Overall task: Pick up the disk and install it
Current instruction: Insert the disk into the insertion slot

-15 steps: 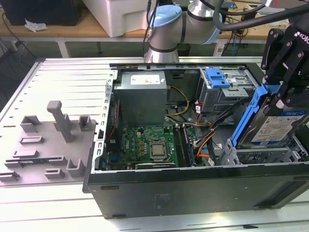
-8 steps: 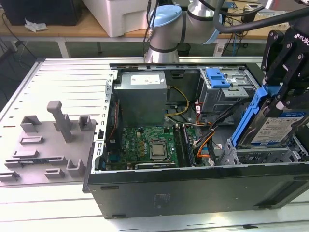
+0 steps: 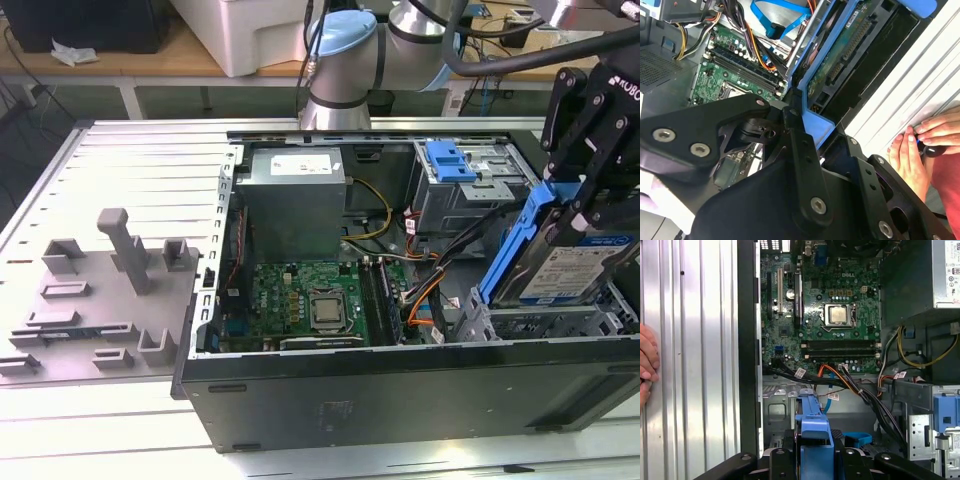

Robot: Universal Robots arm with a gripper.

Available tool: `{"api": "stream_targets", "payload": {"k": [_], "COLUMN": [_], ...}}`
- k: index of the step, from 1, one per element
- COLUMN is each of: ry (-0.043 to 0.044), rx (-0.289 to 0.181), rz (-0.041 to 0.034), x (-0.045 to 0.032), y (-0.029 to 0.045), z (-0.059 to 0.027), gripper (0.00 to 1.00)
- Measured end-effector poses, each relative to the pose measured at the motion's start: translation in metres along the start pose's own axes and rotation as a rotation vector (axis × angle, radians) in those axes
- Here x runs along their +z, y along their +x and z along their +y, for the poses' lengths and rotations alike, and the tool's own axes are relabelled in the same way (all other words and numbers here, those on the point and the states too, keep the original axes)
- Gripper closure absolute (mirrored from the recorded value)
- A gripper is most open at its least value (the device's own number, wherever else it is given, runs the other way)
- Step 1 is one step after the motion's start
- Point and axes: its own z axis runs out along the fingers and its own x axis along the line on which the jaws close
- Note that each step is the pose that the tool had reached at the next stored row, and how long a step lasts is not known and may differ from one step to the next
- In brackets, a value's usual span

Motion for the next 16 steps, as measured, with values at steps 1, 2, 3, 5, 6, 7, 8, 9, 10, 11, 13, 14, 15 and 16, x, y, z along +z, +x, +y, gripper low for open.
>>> {"api": "stream_targets", "payload": {"k": [1, 2, 3, 5, 6, 7, 8, 9, 10, 11, 13, 14, 15, 16], "ry": [0.0, 0.0, 0.0, 0.0, 0.0, 0.0, 0.0, 0.0, 0.0, 0.0, 0.0, 0.0, 0.0, 0.0], "rx": [0.0, 0.0, 0.0, 0.0, 0.0, 0.0, 0.0, 0.0, 0.0, 0.0, 0.0, 0.0, 0.0, 0.0], "rz": [0.0, 0.0, 0.0, 0.0001, 0.0001, 0.0, 0.0, 0.0001, 0.0, 0.0001, 0.0001, 0.0, 0.0001, 0.0], "x": [0.0005, 0.0008, 0.001, 0.0017, 0.0023, 0.0031, 0.0034, 0.0037, 0.0044, 0.0047, 0.0054, 0.0057, 0.0062, 0.0065], "y": [0.0001, 0.0002, 0.0003, 0.0005, 0.0007, 0.0009, 0.001, 0.001, 0.0012, 0.0012, 0.0014, 0.0015, 0.0016, 0.0017], "z": [-0.0001, -0.0002, -0.0003, -0.0004, -0.0006, -0.0007, -0.0008, -0.0009, -0.001, -0.0011, -0.0012, -0.0012, -0.0013, -0.0013], "gripper": [0.63, 0.63, 0.63, 0.63, 0.63, 0.63, 0.63, 0.63, 0.63, 0.63, 0.63, 0.63, 0.63, 0.63]}}
